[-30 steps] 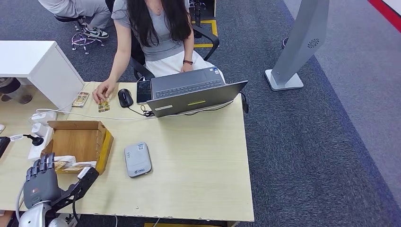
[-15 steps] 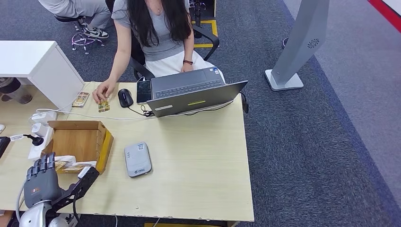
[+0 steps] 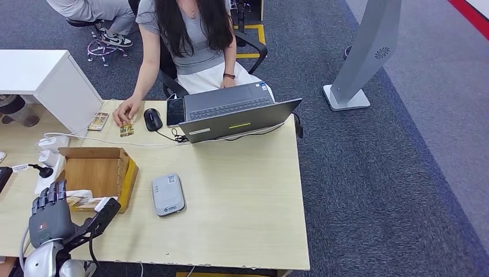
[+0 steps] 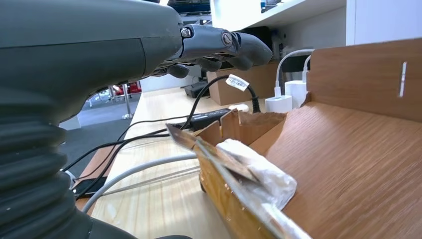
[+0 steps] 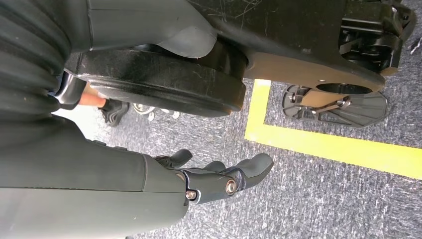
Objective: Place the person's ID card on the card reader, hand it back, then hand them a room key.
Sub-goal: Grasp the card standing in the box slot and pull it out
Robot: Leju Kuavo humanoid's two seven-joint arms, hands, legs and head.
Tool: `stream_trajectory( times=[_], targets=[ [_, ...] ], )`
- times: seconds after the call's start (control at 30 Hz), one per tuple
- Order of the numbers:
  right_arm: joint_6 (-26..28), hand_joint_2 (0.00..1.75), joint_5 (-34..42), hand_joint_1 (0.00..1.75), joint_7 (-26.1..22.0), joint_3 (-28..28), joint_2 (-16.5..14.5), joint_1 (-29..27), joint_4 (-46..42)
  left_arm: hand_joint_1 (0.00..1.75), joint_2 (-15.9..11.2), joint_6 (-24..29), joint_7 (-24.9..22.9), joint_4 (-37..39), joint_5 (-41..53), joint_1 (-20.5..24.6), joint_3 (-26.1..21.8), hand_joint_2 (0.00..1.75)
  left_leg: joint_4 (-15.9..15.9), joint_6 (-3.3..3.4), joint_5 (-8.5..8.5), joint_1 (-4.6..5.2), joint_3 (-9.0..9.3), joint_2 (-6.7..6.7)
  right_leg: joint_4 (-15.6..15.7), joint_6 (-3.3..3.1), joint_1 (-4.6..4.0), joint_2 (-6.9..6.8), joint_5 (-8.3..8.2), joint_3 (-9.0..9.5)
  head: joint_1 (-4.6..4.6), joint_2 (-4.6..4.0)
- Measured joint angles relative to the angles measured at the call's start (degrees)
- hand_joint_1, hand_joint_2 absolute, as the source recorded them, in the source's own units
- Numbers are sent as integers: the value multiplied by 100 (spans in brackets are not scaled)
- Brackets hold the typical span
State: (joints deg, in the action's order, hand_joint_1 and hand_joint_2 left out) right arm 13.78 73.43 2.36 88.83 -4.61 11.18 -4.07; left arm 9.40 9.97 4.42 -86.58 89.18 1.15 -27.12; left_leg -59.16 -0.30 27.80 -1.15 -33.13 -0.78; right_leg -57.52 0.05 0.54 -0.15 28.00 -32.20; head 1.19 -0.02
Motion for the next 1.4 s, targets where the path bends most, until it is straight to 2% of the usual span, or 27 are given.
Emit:
stream_trajectory(
  times=[0.37, 0.7, 1.4],
  targets=[
    [-1, 175, 2, 0, 0, 0, 0, 1, 0, 0, 3, -36, -1, -3, -10, 94, 24, 175, 0, 0, 0, 0, 0, 0, 0, 0, 0, 2, 0, -2, 0, 0],
    [13, 175, 139, 0, 0, 0, 0, 0, -2, 0, 60, -349, -138, -193, 15, 72, 425, 175, -1, 0, 0, 0, 0, 0, 0, 0, 0, 2, 0, 1, 0, 0],
    [19, 175, 190, 0, -4, 0, 0, -1, -4, 0, 52, -365, -138, -245, -29, 22, 522, 175, -1, 0, 0, 0, 0, 0, 0, 0, 0, 2, 0, 0, 0, 0]
  ],
)
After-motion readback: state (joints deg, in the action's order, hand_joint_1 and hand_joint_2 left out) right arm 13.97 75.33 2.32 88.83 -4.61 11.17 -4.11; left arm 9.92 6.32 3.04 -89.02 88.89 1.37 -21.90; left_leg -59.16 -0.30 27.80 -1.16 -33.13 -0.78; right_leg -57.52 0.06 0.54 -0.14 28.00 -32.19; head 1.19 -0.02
